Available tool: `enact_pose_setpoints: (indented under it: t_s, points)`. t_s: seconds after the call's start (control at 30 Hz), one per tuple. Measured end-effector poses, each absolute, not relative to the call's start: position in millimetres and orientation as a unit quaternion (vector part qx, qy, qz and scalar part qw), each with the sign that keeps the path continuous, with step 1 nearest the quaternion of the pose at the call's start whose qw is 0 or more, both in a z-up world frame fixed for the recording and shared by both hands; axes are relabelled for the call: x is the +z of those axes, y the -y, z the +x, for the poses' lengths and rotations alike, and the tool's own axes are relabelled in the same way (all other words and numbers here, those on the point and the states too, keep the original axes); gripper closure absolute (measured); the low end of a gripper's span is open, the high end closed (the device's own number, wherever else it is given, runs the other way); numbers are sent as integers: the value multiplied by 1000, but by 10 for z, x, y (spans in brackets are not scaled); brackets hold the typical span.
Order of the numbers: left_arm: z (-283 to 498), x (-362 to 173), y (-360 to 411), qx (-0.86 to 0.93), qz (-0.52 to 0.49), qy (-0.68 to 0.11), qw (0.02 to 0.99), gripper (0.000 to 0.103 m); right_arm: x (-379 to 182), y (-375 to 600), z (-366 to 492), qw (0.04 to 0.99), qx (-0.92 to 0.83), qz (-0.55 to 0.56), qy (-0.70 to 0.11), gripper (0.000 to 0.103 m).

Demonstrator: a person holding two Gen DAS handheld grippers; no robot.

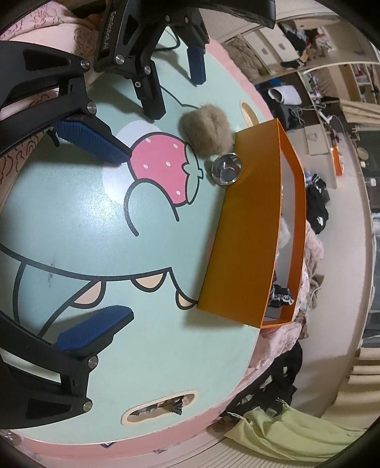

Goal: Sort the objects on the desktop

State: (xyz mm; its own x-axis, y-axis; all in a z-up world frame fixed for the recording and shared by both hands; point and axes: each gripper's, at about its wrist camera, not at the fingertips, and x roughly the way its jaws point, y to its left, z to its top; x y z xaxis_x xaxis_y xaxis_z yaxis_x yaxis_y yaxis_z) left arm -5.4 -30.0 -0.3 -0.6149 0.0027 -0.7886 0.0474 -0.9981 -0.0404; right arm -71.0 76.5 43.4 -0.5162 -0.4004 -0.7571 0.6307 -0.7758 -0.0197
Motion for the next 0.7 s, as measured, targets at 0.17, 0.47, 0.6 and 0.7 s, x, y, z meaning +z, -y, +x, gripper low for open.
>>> enact_pose_setpoints:
  t_s: [0.17, 0.47, 0.6, 0.7]
  points:
    - [-45, -4, 297, -898, 438, -29, 12, 0, 429, -757, -709, 301, -858, 389, -148, 3]
    - [-43, 1, 301, -898, 438, -29, 12, 0, 428, -756, -708, 300, -858, 389, -148, 3]
    - [-41, 2, 304, -898, 438, -29, 12, 0, 428, -757, -708, 300, -858, 389, -148, 3]
    - [-41, 0, 304, -898, 438, -28, 12, 0, 427, -757, -707, 300, -858, 389, -148, 3]
